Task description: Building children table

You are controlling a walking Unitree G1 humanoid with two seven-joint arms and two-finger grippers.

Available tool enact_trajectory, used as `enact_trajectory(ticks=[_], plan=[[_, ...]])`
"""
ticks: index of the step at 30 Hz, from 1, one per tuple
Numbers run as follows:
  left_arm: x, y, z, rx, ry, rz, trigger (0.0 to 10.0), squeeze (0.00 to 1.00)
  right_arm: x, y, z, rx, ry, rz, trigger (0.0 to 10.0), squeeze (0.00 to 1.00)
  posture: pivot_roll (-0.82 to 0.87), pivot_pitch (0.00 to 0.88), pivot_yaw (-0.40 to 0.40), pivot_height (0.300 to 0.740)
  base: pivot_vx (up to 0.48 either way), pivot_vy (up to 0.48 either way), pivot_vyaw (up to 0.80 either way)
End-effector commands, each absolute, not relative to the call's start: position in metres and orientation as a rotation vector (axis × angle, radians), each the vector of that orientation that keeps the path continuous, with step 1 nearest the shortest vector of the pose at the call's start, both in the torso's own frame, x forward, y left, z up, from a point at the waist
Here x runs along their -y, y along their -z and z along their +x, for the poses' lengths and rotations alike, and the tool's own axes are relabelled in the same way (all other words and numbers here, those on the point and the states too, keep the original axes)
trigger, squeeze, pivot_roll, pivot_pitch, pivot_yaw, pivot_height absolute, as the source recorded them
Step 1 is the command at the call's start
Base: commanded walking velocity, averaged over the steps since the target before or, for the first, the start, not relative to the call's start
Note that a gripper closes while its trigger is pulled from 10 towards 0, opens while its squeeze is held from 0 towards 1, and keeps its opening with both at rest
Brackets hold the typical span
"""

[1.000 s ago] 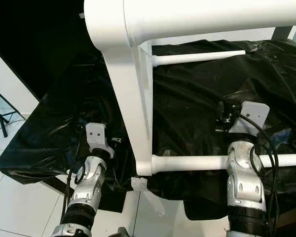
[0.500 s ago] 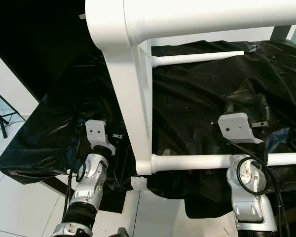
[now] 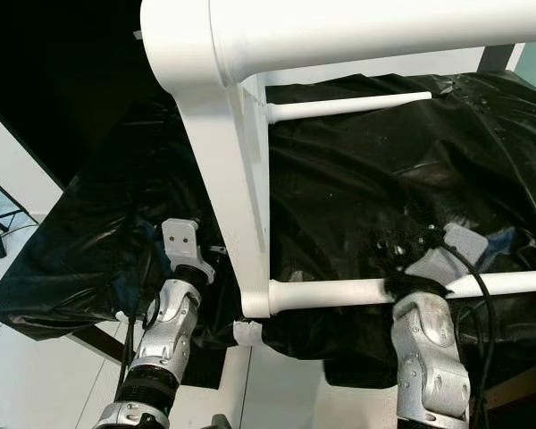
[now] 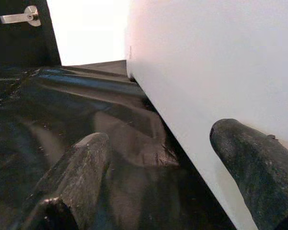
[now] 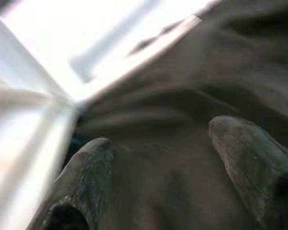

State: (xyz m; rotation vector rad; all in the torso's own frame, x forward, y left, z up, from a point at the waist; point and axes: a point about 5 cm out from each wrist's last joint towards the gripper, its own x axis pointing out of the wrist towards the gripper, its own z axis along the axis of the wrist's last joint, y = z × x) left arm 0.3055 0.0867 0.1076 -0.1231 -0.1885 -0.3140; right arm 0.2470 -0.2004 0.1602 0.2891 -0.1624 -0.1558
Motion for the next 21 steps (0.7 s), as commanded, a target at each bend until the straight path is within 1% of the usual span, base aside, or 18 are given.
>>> enact_trajectory(ticks=[1,3,5,7,8,9,10,12,15,21], plan=[[-0.085,-0.093,0.296,0.146,0.339,-0.125,10.0,0.00,0.195,-0.175,0.248,0.225,0.105,0.324,10.0,0.00,0.03,0.000,0.109,0.740,0.000,0.000,0.00],[-0.084,-0.093,0.296,0.145,0.342,-0.125,10.0,0.00,0.188,-0.185,0.249,0.271,0.053,0.323,10.0,0.00,0.03,0.000,0.109,0.740,0.000,0.000,0.00],[-0.084,-0.093,0.296,0.146,0.343,-0.125,10.0,0.00,0.187,-0.187,0.250,0.281,0.035,0.327,10.0,0.00,0.03,0.000,0.107,0.740,0.000,0.000,0.00],[-0.084,-0.093,0.296,0.148,0.340,-0.124,10.0,0.00,0.184,-0.192,0.250,0.299,-0.026,0.430,10.0,0.00,0.03,0.000,0.106,0.740,0.000,0.000,0.00],[-0.084,-0.093,0.296,0.148,0.340,-0.124,10.0,0.00,0.184,-0.192,0.250,0.299,-0.026,0.430,10.0,0.00,0.03,0.000,0.106,0.740,0.000,0.000,0.00],[-0.085,-0.093,0.296,0.149,0.337,-0.123,10.0,0.00,0.182,-0.200,0.248,0.329,-0.109,0.564,10.0,0.00,0.04,0.000,0.107,0.740,0.000,0.000,0.00],[-0.085,-0.093,0.296,0.149,0.337,-0.123,10.0,0.00,0.181,-0.203,0.247,0.340,-0.138,0.600,10.0,0.00,0.04,0.000,0.108,0.740,0.000,0.000,0.00],[-0.085,-0.093,0.296,0.150,0.337,-0.122,10.0,0.00,0.180,-0.207,0.246,0.352,-0.168,0.625,10.0,0.00,0.04,0.000,0.108,0.740,0.000,0.000,0.00],[-0.086,-0.093,0.296,0.150,0.337,-0.119,10.0,0.00,0.180,-0.215,0.240,0.392,-0.192,0.585,10.0,0.00,0.03,0.000,0.113,0.740,0.000,0.000,0.00],[-0.085,-0.093,0.296,0.152,0.354,-0.107,10.0,0.00,0.178,-0.216,0.229,0.406,-0.211,0.665,10.0,0.00,0.02,0.000,0.120,0.740,0.000,0.000,0.00]])
